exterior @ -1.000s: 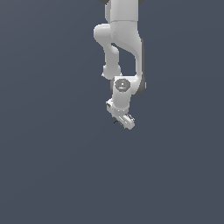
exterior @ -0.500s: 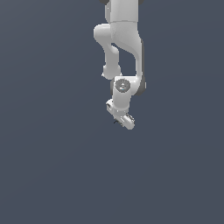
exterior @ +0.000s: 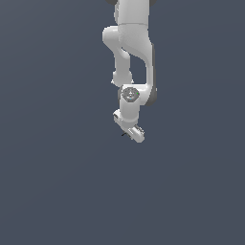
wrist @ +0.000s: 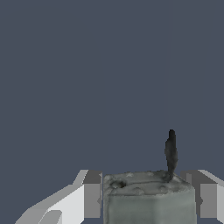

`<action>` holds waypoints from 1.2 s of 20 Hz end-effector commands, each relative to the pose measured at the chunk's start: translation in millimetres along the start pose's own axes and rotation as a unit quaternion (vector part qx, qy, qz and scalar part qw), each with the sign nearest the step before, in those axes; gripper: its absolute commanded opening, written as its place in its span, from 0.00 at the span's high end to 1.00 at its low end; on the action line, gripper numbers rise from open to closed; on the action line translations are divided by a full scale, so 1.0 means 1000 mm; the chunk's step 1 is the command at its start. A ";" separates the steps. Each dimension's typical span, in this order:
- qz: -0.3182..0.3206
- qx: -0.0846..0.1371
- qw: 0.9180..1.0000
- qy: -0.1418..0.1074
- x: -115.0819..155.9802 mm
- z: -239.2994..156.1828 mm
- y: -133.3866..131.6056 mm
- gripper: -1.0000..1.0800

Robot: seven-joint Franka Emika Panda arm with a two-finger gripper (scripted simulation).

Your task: Pick up the object and move it to a goal position.

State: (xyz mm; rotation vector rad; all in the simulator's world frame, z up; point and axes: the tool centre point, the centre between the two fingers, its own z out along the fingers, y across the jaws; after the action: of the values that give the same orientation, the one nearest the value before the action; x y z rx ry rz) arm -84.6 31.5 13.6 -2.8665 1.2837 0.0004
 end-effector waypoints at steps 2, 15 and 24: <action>0.001 0.000 1.000 0.000 0.020 -0.001 0.007 1.00; 0.001 0.000 1.000 0.000 0.147 -0.007 0.049 1.00; 0.001 0.000 1.000 0.000 0.230 -0.011 0.073 1.00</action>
State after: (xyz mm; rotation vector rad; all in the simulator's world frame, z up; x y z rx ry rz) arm 7.9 -176.8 23.3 -2.8658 1.2879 0.0000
